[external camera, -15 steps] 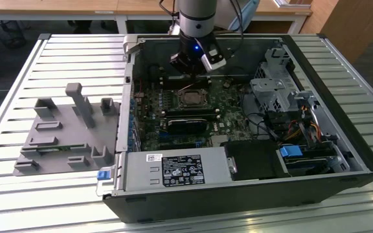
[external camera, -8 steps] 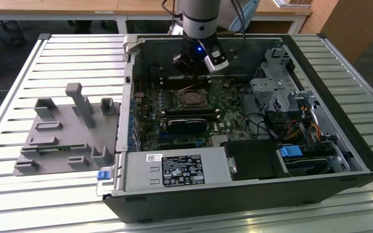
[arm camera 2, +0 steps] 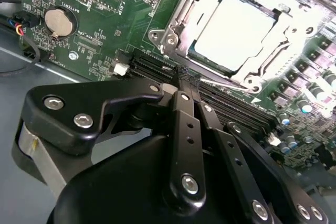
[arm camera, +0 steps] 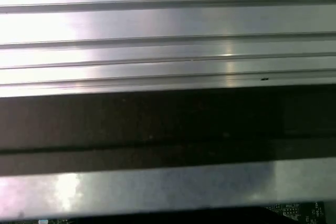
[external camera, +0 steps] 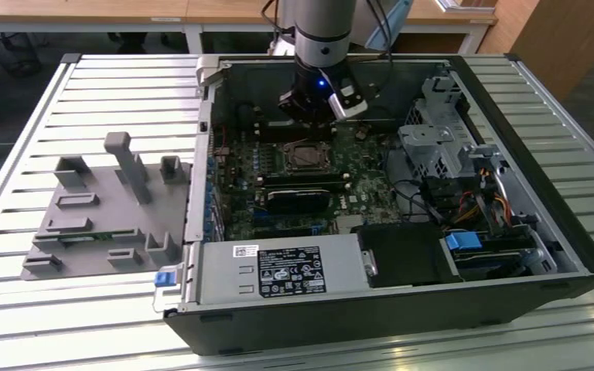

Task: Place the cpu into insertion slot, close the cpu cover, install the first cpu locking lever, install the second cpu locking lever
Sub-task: 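Install the first cpu locking lever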

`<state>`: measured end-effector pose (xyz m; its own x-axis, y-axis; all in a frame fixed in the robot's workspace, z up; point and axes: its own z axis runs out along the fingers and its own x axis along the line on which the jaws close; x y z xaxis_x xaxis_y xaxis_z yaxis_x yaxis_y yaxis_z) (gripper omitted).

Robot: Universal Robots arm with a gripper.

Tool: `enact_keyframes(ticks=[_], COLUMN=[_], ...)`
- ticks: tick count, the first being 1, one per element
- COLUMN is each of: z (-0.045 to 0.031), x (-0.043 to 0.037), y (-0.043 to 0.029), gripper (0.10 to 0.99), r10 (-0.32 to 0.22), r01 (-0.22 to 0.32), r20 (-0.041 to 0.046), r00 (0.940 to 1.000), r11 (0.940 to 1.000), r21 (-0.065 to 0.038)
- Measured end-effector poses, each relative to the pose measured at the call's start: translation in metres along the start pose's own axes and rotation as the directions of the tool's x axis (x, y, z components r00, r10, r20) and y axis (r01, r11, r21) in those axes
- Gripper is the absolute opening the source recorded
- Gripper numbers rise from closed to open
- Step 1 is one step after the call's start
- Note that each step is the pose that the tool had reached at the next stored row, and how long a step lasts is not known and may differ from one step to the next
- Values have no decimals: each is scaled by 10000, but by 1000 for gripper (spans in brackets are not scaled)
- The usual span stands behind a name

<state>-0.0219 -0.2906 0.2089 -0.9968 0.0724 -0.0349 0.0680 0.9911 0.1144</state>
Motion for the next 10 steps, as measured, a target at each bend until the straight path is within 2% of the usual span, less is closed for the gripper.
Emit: enact_keyframes(ticks=[10], z=[79], x=[-7], y=[-8], gripper=[106], r10=[1], r01=[-1], r20=[-1], r00=[10000], r11=[10000], r21=[2])
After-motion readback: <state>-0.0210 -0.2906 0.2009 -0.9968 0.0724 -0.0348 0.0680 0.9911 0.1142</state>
